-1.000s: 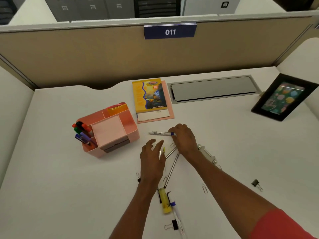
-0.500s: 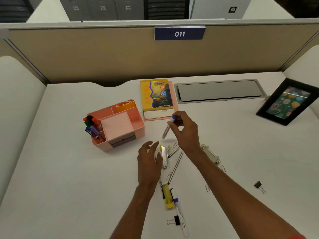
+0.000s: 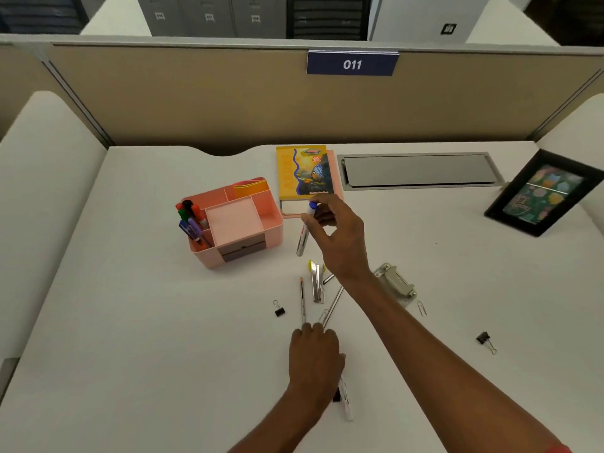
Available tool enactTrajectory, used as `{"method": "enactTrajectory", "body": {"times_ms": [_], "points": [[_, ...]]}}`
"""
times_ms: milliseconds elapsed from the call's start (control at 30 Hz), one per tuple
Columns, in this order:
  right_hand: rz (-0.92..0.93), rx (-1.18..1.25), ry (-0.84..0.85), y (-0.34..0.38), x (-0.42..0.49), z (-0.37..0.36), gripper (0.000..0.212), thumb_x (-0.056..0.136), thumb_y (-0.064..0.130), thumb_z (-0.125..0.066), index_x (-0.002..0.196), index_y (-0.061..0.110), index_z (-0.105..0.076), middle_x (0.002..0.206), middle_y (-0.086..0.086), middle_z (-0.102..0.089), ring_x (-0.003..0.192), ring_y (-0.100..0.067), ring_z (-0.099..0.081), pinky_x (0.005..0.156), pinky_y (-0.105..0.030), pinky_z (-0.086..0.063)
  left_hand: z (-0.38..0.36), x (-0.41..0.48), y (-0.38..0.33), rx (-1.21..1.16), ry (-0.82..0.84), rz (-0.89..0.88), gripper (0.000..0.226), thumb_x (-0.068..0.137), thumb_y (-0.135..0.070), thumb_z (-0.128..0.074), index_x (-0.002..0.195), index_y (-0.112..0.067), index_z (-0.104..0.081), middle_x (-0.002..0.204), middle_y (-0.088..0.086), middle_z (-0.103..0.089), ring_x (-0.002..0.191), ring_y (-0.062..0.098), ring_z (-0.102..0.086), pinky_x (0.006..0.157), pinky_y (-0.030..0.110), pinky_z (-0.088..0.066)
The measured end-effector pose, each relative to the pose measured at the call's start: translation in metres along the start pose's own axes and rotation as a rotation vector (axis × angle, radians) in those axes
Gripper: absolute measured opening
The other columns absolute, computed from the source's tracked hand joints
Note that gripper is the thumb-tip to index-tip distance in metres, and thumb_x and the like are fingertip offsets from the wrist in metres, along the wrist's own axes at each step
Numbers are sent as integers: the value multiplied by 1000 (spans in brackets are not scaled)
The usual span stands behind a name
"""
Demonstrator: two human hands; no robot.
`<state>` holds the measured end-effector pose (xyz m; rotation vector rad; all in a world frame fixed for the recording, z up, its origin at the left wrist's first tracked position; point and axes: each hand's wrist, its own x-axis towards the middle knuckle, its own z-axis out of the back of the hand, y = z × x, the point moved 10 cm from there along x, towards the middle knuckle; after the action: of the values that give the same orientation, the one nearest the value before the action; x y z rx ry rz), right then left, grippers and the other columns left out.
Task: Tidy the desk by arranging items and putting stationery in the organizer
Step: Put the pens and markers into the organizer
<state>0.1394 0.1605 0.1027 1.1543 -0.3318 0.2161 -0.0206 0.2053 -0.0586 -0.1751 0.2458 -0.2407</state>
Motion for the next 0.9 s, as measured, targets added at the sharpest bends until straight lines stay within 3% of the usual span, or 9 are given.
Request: {"method": "enactTrajectory", "body": {"times_ms": [133, 233, 333, 400, 500, 600, 667, 767, 900], "points": [[-28, -21, 12, -7, -16, 12, 23, 94, 19, -69, 114, 12, -63, 96, 2, -68, 86, -13, -67, 80, -21, -54, 3, 2, 5, -18, -37, 106, 27, 62, -42, -83, 67, -18, -71, 63, -1, -63, 66, 19, -61, 66, 33, -50], [-51, -42, 1, -15, -27, 24, 24, 93, 20, -70, 115, 13, -63, 95, 2, -68, 86, -13, -67, 80, -22, -55, 9, 8, 7, -105, -88, 144, 18, 59, -32, -80, 59, -19, -66, 56, -4, -57, 61, 17, -56, 60, 30, -46], [-62, -69, -27, -21, -34, 42, 25, 93, 19, -70, 116, 14, -62, 97, 4, -68, 87, -14, -67, 81, -21, -55, 22, 19, 18, -233, -132, 197, 20, 74, -38, -70, 65, -22, -61, 64, -6, -57, 67, 16, -55, 65, 29, -43], [-78, -106, -62, -27, -36, 56, 26, 93, 21, -70, 118, 14, -63, 100, 4, -68, 88, -11, -67, 81, -20, -55, 33, 30, 27, -385, -189, 202, 22, 85, -43, -62, 73, -24, -60, 72, -8, -58, 73, 12, -56, 71, 29, -45], [-112, -153, -149, -36, -39, 74, 28, 93, 21, -69, 120, 15, -63, 105, 2, -67, 89, -6, -65, 81, -13, -53, 58, 46, 39, -712, -260, 185, 13, 89, -35, -66, 84, -24, -63, 77, -10, -61, 73, 7, -58, 70, 25, -48], [-102, -160, -201, -34, -38, 78, 29, 94, 16, -68, 122, 13, -63, 107, 0, -66, 91, -8, -65, 81, -13, -53, 86, 58, 51, -891, -325, 172, 9, 92, -32, -67, 88, -24, -63, 80, -11, -66, 78, 6, -64, 71, 21, -52], [-103, -141, -212, -29, -33, 70, 31, 94, 15, -68, 124, 14, -61, 109, 1, -67, 93, -8, -66, 83, -17, -55, 111, 61, 63, -962, -400, 172, 7, 93, -29, -67, 98, -24, -65, 85, -14, -68, 83, 1, -66, 75, 17, -54], [-91, -90, -224, -13, -15, 49, 33, 94, 17, -68, 126, 16, -58, 114, 0, -68, 97, -9, -67, 84, -21, -57, 151, 60, 90, -1016, -524, 208, 27, 95, -24, -65, 120, -29, -60, 96, -15, -69, 89, -5, -66, 77, 10, -54], [-13, 22, -205, 25, 20, 3, 31, 95, 16, -67, 125, 13, -61, 115, -1, -68, 100, -11, -68, 84, -20, -57, 216, 40, 146, -958, -805, 303, 36, 95, -25, -65, 131, -24, -57, 113, -4, -69, 97, 5, -68, 77, 12, -56]]}}
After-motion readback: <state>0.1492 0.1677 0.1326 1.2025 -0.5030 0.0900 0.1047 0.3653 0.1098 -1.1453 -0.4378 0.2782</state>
